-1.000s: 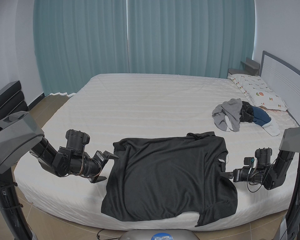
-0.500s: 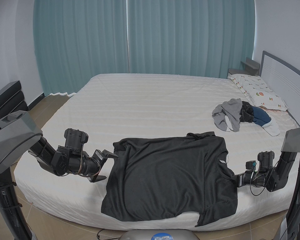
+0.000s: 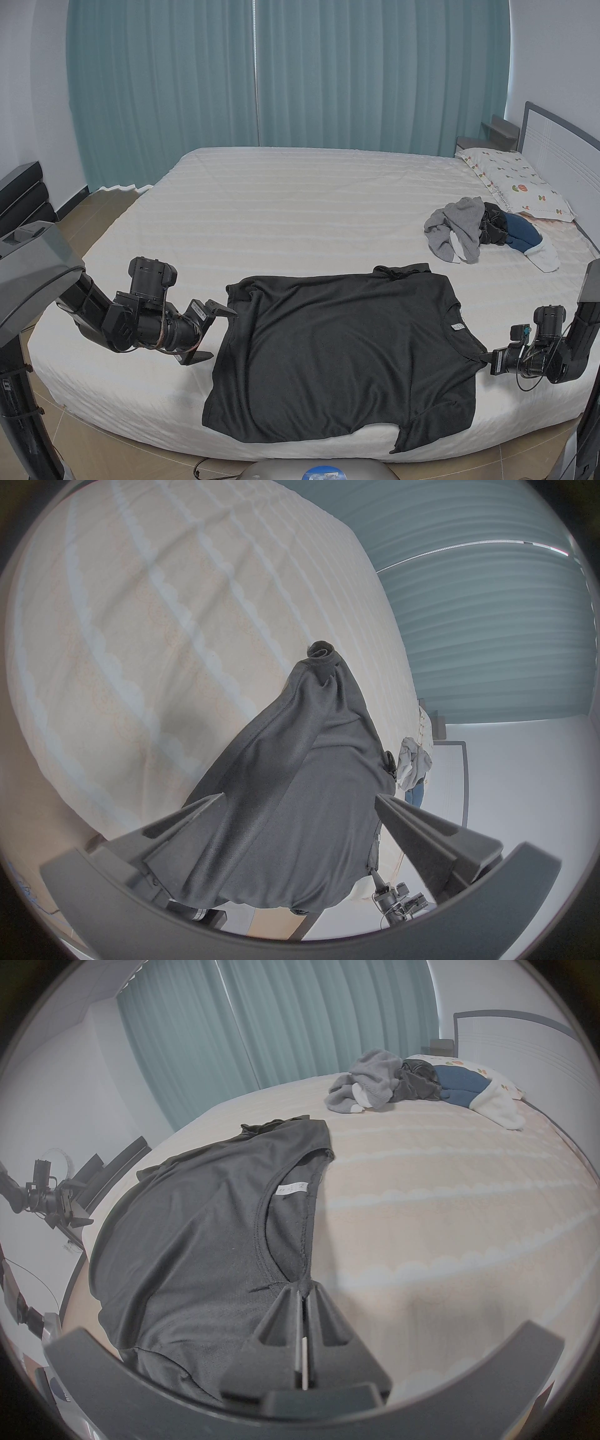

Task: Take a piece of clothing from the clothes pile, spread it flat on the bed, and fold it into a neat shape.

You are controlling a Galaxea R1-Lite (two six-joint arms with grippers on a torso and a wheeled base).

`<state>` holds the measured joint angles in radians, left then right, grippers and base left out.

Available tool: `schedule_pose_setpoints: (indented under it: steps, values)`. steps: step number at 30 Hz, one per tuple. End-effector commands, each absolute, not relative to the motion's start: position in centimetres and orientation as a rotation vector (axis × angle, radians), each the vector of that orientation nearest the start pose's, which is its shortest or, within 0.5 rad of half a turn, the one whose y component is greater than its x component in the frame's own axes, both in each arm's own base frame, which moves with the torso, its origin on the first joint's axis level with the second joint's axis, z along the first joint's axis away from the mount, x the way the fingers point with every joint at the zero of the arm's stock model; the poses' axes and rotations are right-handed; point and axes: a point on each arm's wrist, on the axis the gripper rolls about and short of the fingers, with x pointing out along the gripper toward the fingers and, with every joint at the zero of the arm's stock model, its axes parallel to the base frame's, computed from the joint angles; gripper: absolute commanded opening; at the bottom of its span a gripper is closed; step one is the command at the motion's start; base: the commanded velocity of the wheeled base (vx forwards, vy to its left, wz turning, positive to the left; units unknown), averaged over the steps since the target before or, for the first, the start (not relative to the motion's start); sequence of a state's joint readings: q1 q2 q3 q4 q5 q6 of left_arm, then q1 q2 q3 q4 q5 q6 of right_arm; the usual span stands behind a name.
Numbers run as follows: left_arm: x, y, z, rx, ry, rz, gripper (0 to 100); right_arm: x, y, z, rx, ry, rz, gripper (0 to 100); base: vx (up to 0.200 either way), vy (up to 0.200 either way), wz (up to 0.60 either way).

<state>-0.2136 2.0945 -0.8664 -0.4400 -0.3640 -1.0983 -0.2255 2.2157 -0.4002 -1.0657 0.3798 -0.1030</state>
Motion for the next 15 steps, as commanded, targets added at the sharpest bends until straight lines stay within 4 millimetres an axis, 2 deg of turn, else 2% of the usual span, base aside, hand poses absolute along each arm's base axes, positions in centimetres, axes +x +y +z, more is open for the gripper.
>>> schedule_pose_setpoints:
  steps: [1, 6, 11, 12, 15]
  values:
    - [34.1, -8.3, 5.0, -1.067, 1.017, -0.055, 100, 27.7, -6.4, -1.7, 0.138, 0.707, 0.157, 0, 0.0, 0.0, 0.0]
    - [33.8, -8.2, 5.3, -1.069, 1.011, -0.06, 100, 27.5, -7.1, -1.9, 0.152, 0.708, 0.141, 0, 0.0, 0.0, 0.0]
    - [33.4, -8.2, 5.6, -1.065, 1.01, -0.066, 100, 27.3, -8.7, -1.8, 0.168, 0.695, 0.098, 0, 0.0, 0.0, 0.0]
    - [33.4, -8.2, 5.6, -1.065, 1.01, -0.066, 100, 27.3, -8.7, -1.8, 0.168, 0.695, 0.098, 100, 0.0, 0.0, 0.0]
    - [33.3, -8.3, 5.6, -1.061, 1.012, -0.068, 100, 26.9, -8.8, -1.9, 0.189, 0.701, 0.111, 100, 0.0, 0.0, 0.0]
